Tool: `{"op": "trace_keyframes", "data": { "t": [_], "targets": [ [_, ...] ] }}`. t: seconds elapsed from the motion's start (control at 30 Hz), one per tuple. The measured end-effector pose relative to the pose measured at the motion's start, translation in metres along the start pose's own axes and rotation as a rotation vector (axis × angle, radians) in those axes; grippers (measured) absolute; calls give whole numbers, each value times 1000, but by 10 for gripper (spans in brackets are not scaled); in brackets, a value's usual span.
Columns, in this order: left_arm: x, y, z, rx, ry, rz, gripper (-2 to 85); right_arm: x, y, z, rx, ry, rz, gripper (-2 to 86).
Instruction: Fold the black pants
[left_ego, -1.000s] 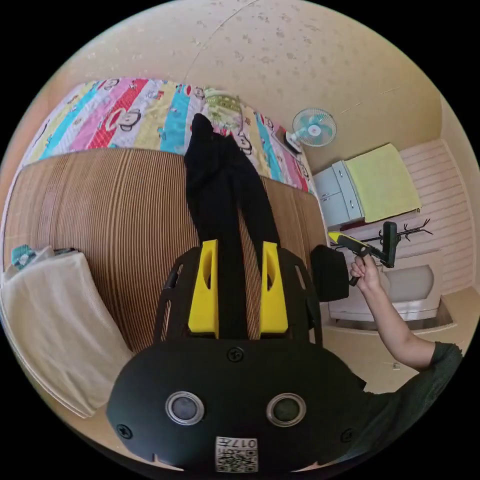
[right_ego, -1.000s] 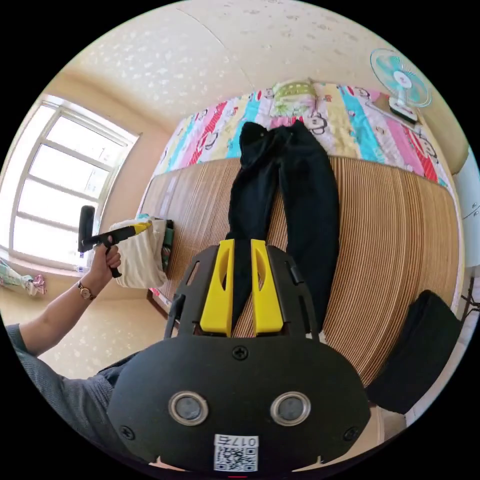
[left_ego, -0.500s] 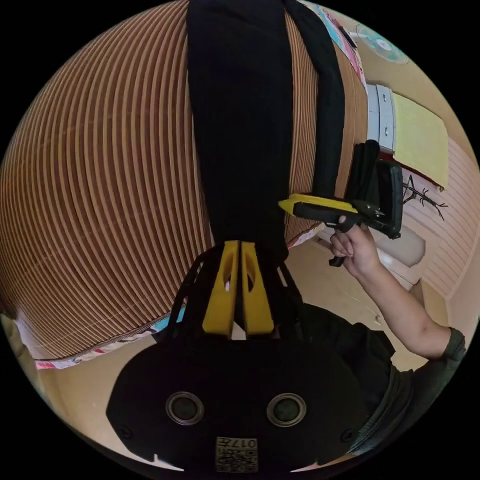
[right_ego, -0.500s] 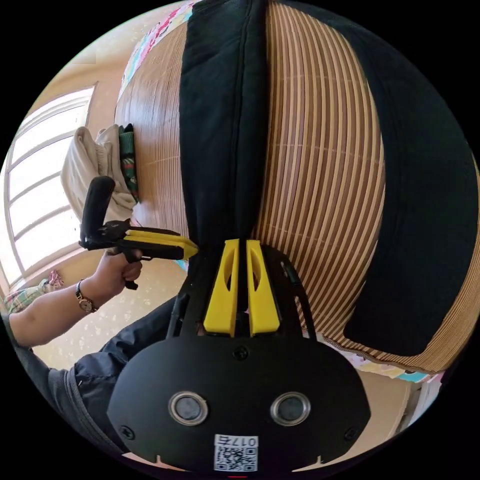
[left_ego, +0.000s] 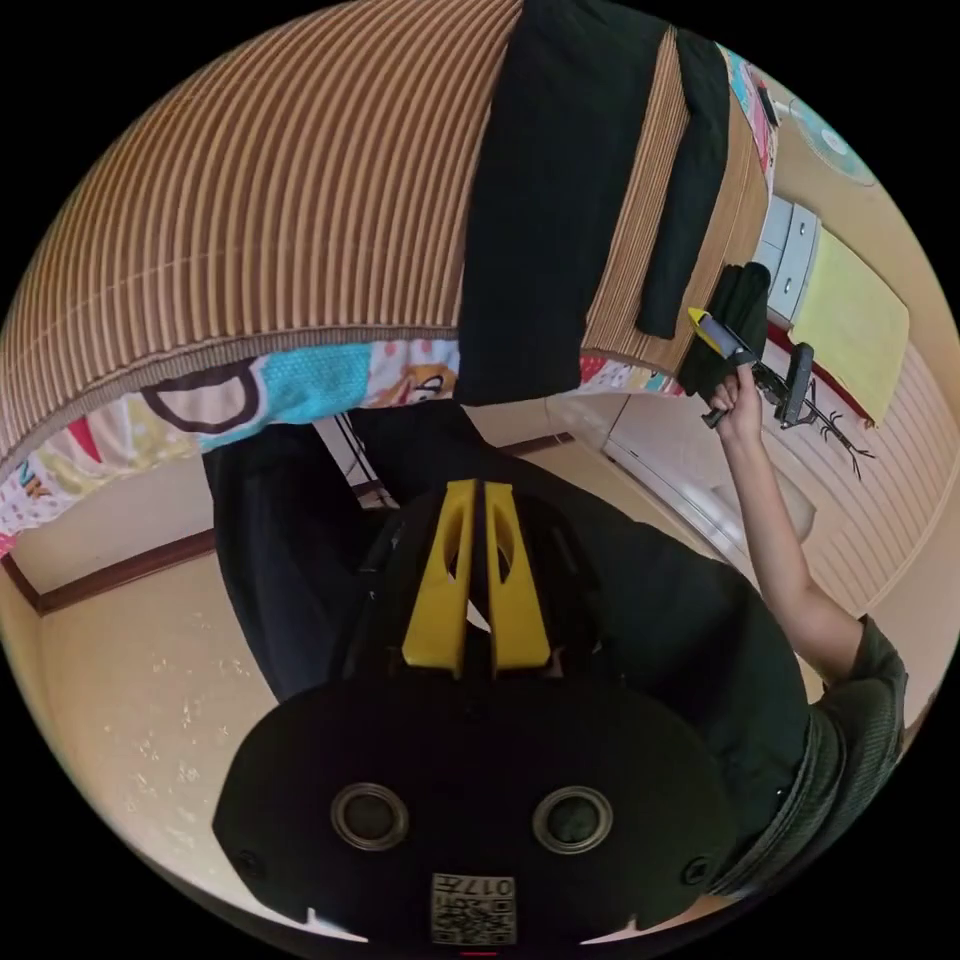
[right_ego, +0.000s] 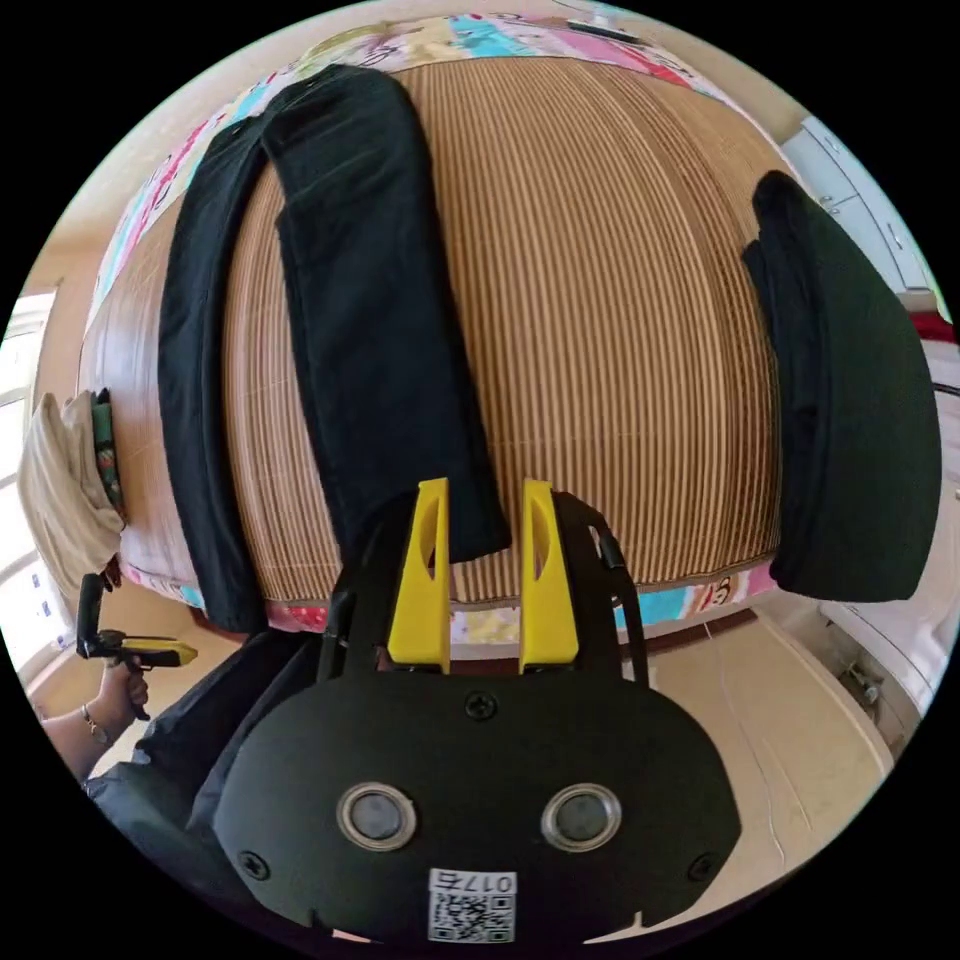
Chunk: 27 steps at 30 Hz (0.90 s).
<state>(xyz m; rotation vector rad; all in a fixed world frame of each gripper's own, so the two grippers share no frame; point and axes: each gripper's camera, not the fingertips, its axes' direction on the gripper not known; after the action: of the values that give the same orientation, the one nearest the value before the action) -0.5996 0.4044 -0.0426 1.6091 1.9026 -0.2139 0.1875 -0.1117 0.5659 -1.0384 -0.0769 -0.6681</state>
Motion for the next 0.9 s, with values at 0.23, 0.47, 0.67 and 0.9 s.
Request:
{"op": "trace_keyframes", "data": {
  "t": [0.23, 0.47, 0.67, 0.9],
  "targets": [
    [30, -14, -47, 57, -24, 95, 65, 19, 28, 3, -133, -307, -45, 76],
    [118, -28, -70, 164, 160, 300, 76, 1, 111, -131, 218, -614, -62, 35],
    [217, -47, -95, 223, 33, 452, 193, -72, 131, -196, 218, -651, -375, 32],
    [232, -74, -80, 135, -291, 506, 102, -100, 117, -196, 23, -752, -557, 53]
  ]
}}
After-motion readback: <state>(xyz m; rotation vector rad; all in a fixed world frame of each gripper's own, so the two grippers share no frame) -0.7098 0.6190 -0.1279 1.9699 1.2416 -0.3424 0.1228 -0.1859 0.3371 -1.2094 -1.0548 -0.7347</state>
